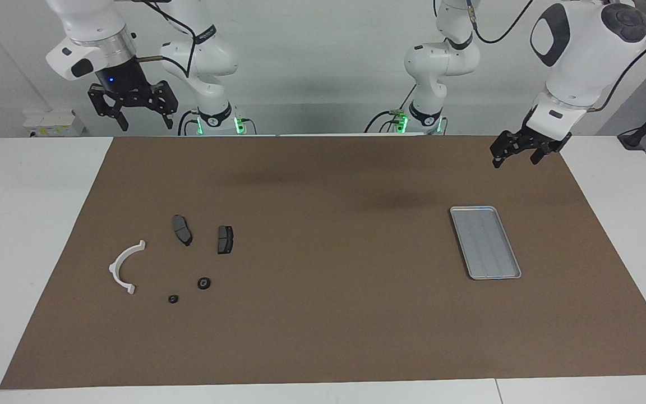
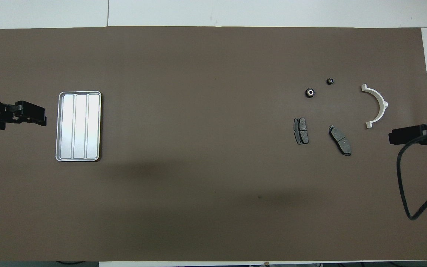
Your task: Pick bearing gear from pile to tray
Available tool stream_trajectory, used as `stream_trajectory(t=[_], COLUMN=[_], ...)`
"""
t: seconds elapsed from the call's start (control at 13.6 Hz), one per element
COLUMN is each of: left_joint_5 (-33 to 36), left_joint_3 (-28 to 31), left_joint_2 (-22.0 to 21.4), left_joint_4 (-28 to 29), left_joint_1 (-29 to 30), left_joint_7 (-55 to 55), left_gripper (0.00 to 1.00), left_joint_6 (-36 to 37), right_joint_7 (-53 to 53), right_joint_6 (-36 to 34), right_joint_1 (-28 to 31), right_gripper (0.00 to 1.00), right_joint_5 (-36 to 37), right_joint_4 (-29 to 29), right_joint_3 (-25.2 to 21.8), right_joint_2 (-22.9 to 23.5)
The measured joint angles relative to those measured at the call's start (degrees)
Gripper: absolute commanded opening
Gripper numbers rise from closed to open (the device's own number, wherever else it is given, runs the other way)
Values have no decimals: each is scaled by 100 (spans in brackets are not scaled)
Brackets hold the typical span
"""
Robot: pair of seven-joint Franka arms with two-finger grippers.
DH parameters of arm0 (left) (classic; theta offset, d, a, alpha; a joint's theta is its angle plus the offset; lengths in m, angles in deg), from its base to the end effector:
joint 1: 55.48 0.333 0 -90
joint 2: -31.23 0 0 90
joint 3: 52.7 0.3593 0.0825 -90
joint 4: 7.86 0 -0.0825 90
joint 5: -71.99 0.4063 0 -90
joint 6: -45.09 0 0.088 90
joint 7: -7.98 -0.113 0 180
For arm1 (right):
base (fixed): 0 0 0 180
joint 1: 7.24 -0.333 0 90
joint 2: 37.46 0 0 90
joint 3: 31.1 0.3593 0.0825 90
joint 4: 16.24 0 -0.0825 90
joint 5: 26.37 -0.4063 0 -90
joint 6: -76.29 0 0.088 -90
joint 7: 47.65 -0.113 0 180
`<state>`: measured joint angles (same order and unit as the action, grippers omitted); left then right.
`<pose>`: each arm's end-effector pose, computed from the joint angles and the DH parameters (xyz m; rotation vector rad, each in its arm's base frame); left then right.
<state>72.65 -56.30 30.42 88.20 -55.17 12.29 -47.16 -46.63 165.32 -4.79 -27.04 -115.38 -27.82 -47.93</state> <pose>0.5706 -0.0318 0.6209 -3.1246 -0.0267 0.0804 0.5088 0.0118 0.6806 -3.1399 -0.0496 -0.0094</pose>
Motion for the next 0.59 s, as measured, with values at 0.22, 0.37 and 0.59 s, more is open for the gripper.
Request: stream_trajectory(t=[0.22,0.37,0.59], left_joint_5=[0,0,0], left_joint_3=[0,0,0], left_joint_2=[0,0,0], left_joint_4=[0,0,0], left_joint_1=[0,0,0], left_joint_7=[0,0,0], left_gripper=[100,100,100], left_joint_6=[0,0,0], right_joint_7=[0,-20,-317], right_joint_6=[737,1343,2177], right_joint_1=[-19,-157,-355], right_gripper=[100,100,100], right_joint_5=[-1,1,12], right_joint_4=[-437,-609,-644], right_joint_3=[19,23,23], right_joint_2=[174,606,1530])
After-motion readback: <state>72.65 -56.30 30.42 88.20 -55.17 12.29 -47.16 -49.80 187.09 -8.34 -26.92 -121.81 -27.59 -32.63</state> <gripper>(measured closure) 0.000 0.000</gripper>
